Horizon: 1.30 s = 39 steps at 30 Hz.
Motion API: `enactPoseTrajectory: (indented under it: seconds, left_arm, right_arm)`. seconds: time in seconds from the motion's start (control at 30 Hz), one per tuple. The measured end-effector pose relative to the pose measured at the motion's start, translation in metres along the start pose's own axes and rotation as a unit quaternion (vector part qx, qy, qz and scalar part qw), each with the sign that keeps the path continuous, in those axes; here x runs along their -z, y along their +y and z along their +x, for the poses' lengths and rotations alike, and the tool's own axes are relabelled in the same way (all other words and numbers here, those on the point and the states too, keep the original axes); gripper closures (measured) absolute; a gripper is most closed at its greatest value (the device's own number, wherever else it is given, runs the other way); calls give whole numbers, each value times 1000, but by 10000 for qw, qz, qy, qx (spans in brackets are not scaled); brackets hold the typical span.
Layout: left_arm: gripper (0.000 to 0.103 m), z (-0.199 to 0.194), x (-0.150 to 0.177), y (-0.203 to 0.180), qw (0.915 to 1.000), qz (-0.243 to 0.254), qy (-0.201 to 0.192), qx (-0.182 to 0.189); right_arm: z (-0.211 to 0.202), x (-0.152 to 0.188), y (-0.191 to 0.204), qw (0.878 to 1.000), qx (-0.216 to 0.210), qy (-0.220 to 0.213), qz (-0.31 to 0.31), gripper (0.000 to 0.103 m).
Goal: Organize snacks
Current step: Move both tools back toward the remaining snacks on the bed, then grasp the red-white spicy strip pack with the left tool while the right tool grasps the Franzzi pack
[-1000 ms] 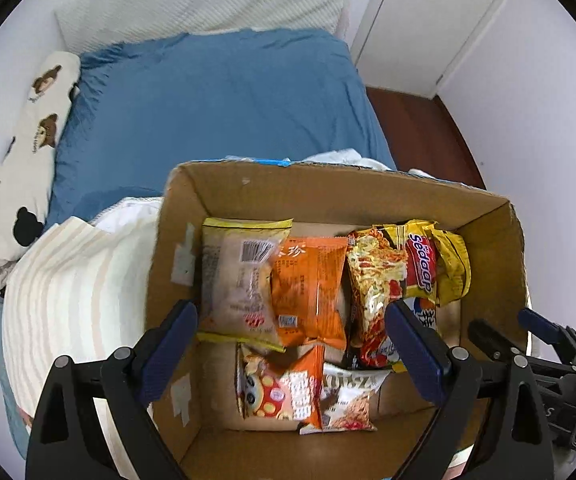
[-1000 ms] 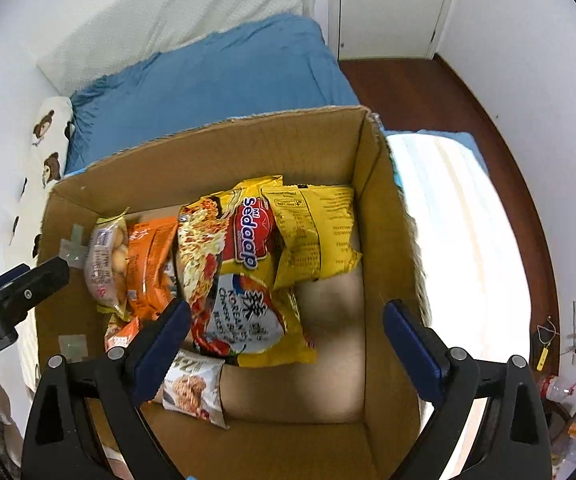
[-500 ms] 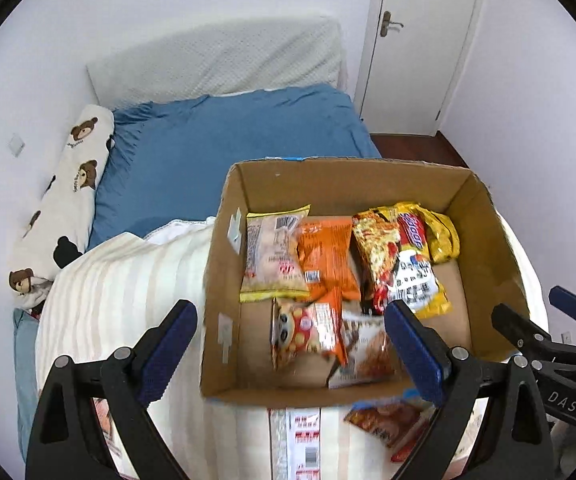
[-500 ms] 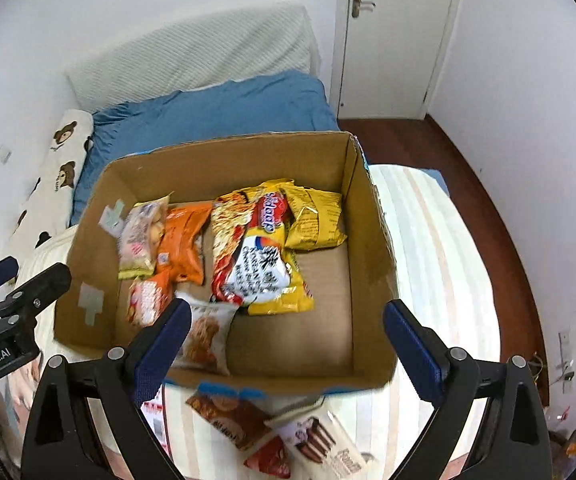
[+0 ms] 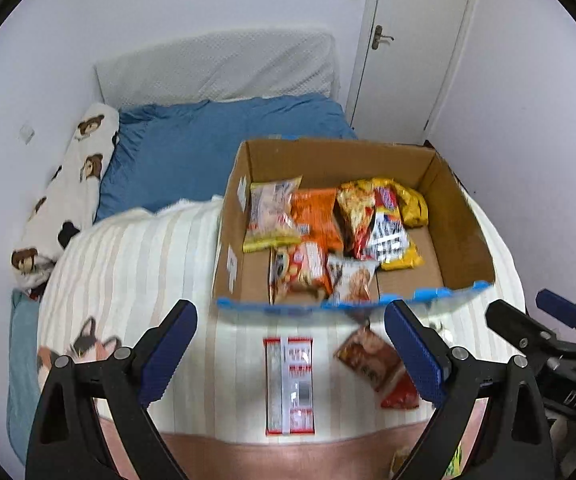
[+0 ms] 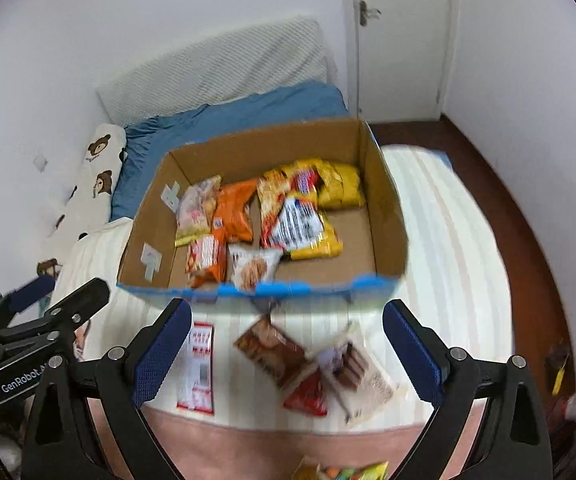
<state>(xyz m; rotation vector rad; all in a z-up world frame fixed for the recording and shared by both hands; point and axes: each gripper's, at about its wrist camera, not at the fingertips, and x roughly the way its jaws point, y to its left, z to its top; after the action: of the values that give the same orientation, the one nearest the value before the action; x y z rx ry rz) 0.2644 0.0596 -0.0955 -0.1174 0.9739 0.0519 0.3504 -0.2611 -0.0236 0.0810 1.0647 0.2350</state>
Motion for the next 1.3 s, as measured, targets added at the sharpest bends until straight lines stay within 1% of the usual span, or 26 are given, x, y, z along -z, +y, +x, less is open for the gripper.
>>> enactPoseTrajectory:
  seconds: [0.1,0.17,0.2,0.23,0.3,0.37,0.5,0.57,0.6,0.63,0.67,0.73,0.8,0.83,0.87,0.9,1.0,1.17,1.2,1.23,1.3]
  left_arm:
    - [7,9,17,2,9998,-34,193,-75]
    - [7,25,31,3,9989,-70,442,-132]
    - [7,33,37,4,9982,-81,569,-150]
    - [7,43,43,3,9973,-72,716,-159]
    - [7,65,55,1,9944,9,1031,-230]
    - [7,87,68,-2,9911,105,1287,-327]
    - [7,126,85,-9,9829,207,1786,-408]
    - [7,142,89,-11,9798,201,1945,-415]
    - [7,149,91,-12,9782,198,2026,-418]
    - [7,159,94,-13,9752,195,2162,-422]
    - [7,168,96,-14,9724,177,2290,-410]
    - [8,180,100,-13,9700,102,2407,-312]
    - [34,185,105,-10,9692,14,2448,-254]
    - [39,183,108,-7,9696,-38,2435,-219]
    - [47,180,111,-5,9706,-64,2398,-215]
    - [51,177,114,-3,9711,-69,2375,-225]
    - [51,164,133,1,9700,-78,2421,-219]
    - [51,140,180,5,9640,-117,2651,-155]
    - [51,138,187,5,9629,-145,2692,-127]
    - [49,137,195,7,9612,-184,2751,-92]
    - [49,141,203,9,9596,-240,2802,-88]
  right_arm:
    - [18,22,-30,9971,-88,384,657,4]
    - [42,38,-52,9914,-121,742,1069,4]
    - [51,44,-59,9895,-98,849,1165,4]
    - [62,49,-63,9890,-78,946,1135,4]
    - [89,56,-66,9893,209,1225,760,4]
    - [112,60,-66,9888,361,1407,349,4]
    - [154,67,-61,9793,607,1892,-385,5]
    - [170,73,-60,9751,707,2026,-562,8]
    - [175,76,-62,9737,739,2086,-550,22]
    - [179,79,-64,9731,704,2147,-444,27]
    - [180,81,-69,9735,682,2166,-251,28]
    - [178,88,-79,9736,541,2202,270,30]
    - [175,95,-88,9709,425,2271,623,33]
    - [172,101,-92,9684,311,2332,822,33]
    - [170,106,-94,9667,239,2373,930,34]
    - [167,113,-97,9640,145,2431,1064,36]
    - [161,131,-103,9578,-34,2549,1324,36]
    - [155,160,-105,9449,-366,2831,1604,36]
    - [155,163,-105,9454,-352,2833,1575,34]
    - [155,165,-103,9480,-278,2796,1492,29]
    - [157,170,-95,9531,-103,2745,1273,28]
